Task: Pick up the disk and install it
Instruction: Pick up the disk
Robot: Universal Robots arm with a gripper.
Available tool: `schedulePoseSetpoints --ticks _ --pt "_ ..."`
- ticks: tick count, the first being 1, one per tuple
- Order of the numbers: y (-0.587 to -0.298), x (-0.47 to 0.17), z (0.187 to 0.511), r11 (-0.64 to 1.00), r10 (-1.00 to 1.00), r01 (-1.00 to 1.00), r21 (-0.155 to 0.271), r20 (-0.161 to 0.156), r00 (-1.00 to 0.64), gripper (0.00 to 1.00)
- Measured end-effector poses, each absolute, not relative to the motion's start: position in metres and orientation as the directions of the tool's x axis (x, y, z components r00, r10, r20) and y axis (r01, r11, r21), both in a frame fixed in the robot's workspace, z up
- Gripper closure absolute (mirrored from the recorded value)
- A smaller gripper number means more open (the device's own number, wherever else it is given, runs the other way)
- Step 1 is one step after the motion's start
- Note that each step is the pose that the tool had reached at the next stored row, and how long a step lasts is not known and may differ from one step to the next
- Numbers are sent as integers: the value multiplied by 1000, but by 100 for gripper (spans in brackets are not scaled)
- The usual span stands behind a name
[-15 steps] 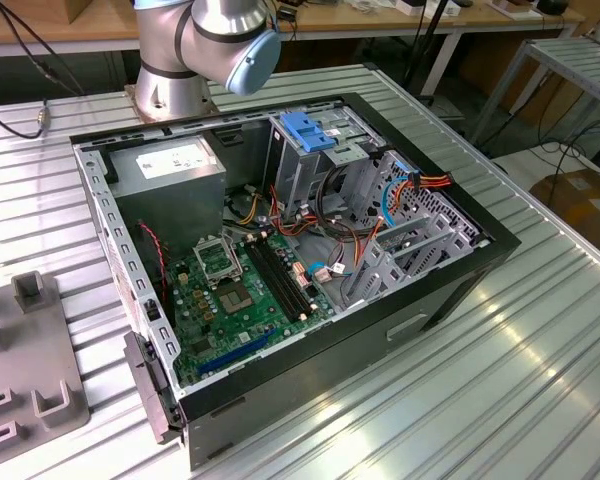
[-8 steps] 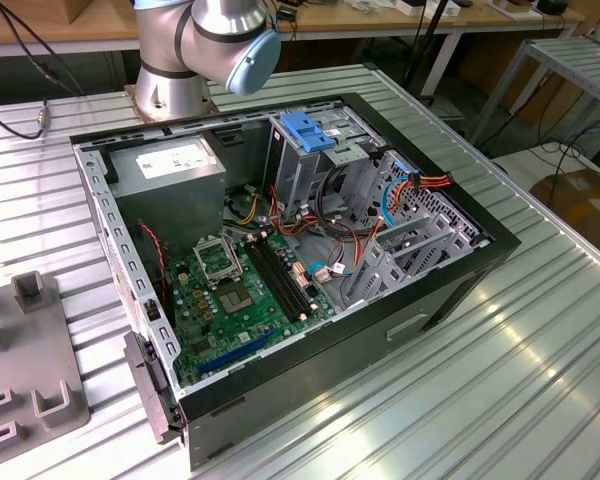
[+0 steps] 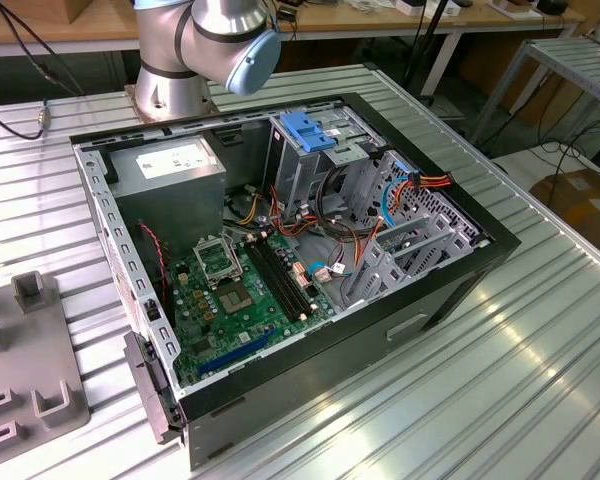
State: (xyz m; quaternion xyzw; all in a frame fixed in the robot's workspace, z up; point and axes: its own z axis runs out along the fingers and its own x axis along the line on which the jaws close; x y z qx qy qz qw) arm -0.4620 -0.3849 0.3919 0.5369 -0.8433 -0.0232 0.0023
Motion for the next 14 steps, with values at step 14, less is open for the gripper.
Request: schedulePoseSetpoints --ticks 14 --pt "-385 -462 383 215 -976 -976 20 -18 -216 64"
